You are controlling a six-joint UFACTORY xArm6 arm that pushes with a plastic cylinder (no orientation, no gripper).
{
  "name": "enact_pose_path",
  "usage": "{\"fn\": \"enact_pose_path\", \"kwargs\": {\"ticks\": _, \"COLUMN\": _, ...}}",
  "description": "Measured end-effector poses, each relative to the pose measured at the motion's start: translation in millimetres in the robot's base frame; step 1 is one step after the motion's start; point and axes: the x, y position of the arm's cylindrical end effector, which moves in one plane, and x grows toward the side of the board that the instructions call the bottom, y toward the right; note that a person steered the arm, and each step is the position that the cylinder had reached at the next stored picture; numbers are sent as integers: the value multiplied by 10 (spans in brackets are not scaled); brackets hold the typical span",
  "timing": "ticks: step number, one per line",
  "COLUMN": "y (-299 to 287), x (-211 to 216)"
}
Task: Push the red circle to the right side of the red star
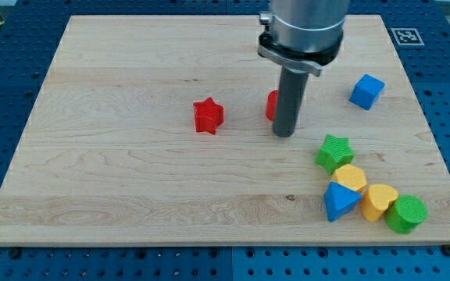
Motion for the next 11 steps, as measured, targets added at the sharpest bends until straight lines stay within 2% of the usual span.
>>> {"fn": "enact_pose_path", "kwargs": {"ticks": 2, "y": 463, "x": -125}}
{"fn": "enact_pose_path", "kwargs": {"ticks": 3, "y": 463, "x": -452}}
{"fn": "enact_pose_path", "kwargs": {"ticks": 4, "y": 458, "x": -603}}
{"fn": "enact_pose_path", "kwargs": {"ticks": 5, "y": 449, "x": -568}}
{"fn": "enact_pose_path", "kwargs": {"ticks": 7, "y": 179, "x": -506}}
{"fn": "enact_pose_path", "kwargs": {"ticks": 10, "y": -786, "x": -478}}
{"fn": "enact_pose_path", "kwargs": {"ticks": 11, "y": -594, "x": -477}}
